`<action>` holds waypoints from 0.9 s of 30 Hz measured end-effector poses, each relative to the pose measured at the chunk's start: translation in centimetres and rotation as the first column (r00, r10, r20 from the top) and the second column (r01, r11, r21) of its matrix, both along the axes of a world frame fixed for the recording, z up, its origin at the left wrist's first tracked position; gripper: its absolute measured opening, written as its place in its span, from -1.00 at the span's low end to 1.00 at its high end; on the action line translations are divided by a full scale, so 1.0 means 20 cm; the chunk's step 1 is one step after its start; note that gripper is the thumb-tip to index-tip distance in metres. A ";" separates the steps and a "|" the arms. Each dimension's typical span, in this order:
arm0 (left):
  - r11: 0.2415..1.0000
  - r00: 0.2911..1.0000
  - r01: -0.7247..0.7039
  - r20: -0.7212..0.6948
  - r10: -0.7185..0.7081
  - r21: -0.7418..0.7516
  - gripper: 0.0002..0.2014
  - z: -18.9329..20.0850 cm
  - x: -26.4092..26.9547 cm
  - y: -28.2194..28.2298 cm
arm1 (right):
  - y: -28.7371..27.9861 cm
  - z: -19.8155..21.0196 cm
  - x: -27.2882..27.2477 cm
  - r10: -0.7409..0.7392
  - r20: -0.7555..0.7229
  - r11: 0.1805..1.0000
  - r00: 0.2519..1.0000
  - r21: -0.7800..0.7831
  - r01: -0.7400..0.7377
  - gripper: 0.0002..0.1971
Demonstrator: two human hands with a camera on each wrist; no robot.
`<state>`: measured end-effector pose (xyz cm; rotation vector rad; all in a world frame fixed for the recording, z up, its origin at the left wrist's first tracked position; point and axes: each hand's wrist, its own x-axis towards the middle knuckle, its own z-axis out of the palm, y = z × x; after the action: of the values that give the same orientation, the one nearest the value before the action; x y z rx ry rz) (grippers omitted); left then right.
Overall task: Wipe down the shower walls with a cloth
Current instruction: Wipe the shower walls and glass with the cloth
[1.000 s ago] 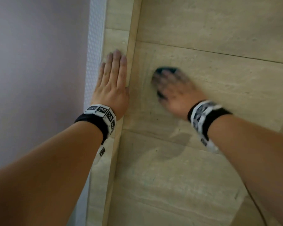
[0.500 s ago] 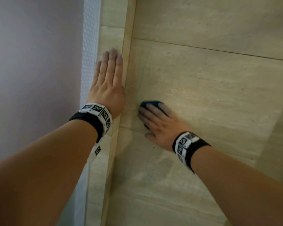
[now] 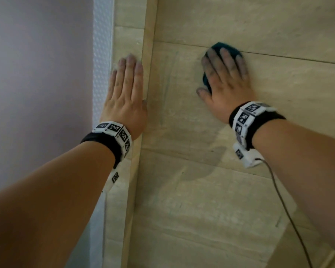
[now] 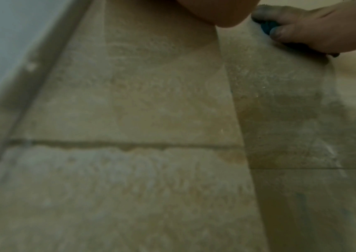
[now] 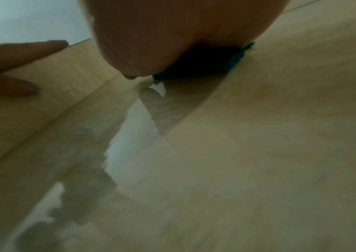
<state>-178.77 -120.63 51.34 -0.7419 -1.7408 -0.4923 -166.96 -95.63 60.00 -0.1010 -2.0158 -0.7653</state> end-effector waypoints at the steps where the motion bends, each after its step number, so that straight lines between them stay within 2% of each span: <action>1: 1.000 1.000 -0.002 -0.001 0.002 0.003 -0.17 0.00 0.00 0.00 | -0.02 -0.07 -0.01 0.000 -0.002 1.000 1.000 0.002 0.000 -0.24; 5: 1.000 1.000 -0.003 0.008 0.003 -0.004 -0.17 0.00 0.01 0.00 | -0.04 -0.36 -0.02 0.053 0.135 0.991 0.989 0.117 -0.069 -0.28; 7: 1.000 1.000 -0.007 0.008 0.007 -0.001 -0.17 0.00 0.01 0.00 | -0.01 -0.42 -0.01 0.089 0.172 0.984 0.981 0.135 -0.113 -0.31; 9: 1.000 1.000 -0.007 0.001 0.007 0.002 -0.17 0.00 0.01 0.00 | 0.02 -0.40 0.01 0.087 0.212 0.980 0.973 0.158 -0.122 -0.34; 12: 1.000 1.000 -0.005 0.009 0.005 -0.001 -0.16 0.00 0.01 0.00 | 0.07 -0.26 0.05 0.023 0.211 0.988 0.977 0.145 -0.054 -0.33; 16: 1.000 1.000 -0.004 0.004 0.004 0.010 -0.17 0.00 0.01 0.00 | 0.10 -0.03 0.08 -0.013 0.057 0.999 0.998 0.042 0.010 -0.31; 20: 1.000 1.000 0.000 -0.004 0.000 0.015 -0.17 0.00 0.00 0.01 | -0.02 0.02 0.00 0.012 -0.055 0.992 0.998 -0.127 -0.019 -0.32; 22: 1.000 1.000 0.004 -0.002 -0.004 0.016 -0.18 -0.01 0.00 0.01 | -0.11 -0.06 -0.07 0.068 0.008 0.994 0.998 -0.092 -0.067 -0.35; 24: 1.000 1.000 0.003 -0.001 -0.003 0.013 -0.18 0.00 0.00 0.00 | -0.16 -0.17 -0.12 0.147 0.144 0.989 0.979 -0.010 -0.147 -0.39; 27: 1.000 1.000 0.002 -0.004 -0.002 0.012 -0.19 0.00 0.01 0.00 | -0.16 -0.19 -0.14 0.268 0.227 0.963 0.936 -0.024 -0.270 -0.44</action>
<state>-178.60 -120.57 51.25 -0.7361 -1.7327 -0.5018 -169.73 -98.74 56.10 0.2754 -2.1850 -0.6310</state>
